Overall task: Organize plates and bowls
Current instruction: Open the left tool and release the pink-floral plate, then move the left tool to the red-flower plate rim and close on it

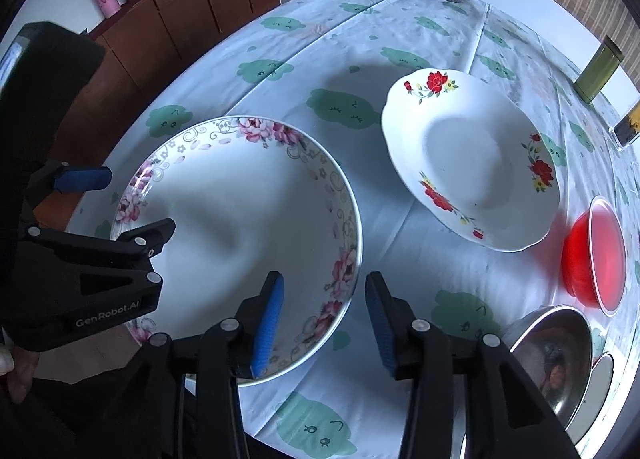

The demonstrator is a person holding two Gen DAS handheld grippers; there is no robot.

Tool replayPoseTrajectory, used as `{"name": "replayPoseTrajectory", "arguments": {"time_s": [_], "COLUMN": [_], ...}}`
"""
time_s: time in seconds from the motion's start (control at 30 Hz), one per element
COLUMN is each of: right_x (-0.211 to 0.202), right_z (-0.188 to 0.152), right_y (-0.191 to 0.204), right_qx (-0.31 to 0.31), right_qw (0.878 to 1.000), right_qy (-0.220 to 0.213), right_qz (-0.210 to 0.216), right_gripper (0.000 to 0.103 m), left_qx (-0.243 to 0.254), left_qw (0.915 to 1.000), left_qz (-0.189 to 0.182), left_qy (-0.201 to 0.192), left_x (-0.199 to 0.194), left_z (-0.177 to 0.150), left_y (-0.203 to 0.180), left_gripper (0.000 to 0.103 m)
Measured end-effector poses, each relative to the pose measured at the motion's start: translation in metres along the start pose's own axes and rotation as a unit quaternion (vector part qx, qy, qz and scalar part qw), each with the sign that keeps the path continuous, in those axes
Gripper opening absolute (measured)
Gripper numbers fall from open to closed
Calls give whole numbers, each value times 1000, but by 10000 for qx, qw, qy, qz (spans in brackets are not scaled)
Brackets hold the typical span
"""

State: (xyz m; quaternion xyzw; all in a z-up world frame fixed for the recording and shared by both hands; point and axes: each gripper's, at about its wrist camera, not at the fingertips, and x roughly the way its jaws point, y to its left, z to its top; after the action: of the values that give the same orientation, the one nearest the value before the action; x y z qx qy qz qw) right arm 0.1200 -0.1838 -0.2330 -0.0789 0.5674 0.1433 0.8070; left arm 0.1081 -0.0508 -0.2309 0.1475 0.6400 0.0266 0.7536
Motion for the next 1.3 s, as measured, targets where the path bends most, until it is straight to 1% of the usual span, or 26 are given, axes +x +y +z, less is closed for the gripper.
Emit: {"name": "replayPoseTrajectory", "arguments": {"time_s": [0.1,0.17,0.2,0.23,0.27,0.3,0.33,0.47,0.53,0.7,0.77,1.03,1.2,1.3], "right_x": [1,0,0,-1,-1,-1,-2,-4,-7,-16,-20,-34,-39,-38], "right_z": [-1,-1,-1,0,0,0,1,2,3,5,5,3,5,8], "right_y": [-1,-2,-2,-3,-4,-4,-5,-9,-14,-37,-52,-97,-123,-138], "right_qx": [14,21,29,44,61,76,93,170,292,846,1174,2065,2425,2647], "right_qw": [10000,10000,10000,10000,9999,9999,9999,9997,9993,9956,9921,9769,9684,9626], "right_qy": [9,-23,-46,-61,-69,-82,-109,-157,-225,-344,-422,-544,-563,-560], "right_qz": [26,10,15,30,44,56,72,84,118,214,158,54,-128,-163], "right_gripper": [46,46,46,50,53,61,65,65,65,65,65,65,64,64], "left_qx": [-41,-87,-112,-135,-141,-144,-144,-142,-164,-237,-171,270,511,650], "left_qw": [10000,10000,9999,9999,9999,9999,9999,9999,9997,9985,9981,9958,9938,9923], "left_qz": [49,45,45,52,41,14,-5,-12,-75,-302,-366,-675,-798,-868], "left_qy": [38,20,7,-9,-18,-25,-28,-66,-173,-385,-467,-562,-580,-604], "left_x": [2,2,2,1,2,1,1,1,-3,-12,-16,-23,-25,-25], "left_z": [0,2,3,5,5,7,7,14,19,38,47,81,97,110], "left_y": [2,3,4,5,5,5,5,8,11,11,7,-23,-38,-45], "left_gripper": [78,81,85,88,89,89,89,89,89,89,89,89,89,89]}}
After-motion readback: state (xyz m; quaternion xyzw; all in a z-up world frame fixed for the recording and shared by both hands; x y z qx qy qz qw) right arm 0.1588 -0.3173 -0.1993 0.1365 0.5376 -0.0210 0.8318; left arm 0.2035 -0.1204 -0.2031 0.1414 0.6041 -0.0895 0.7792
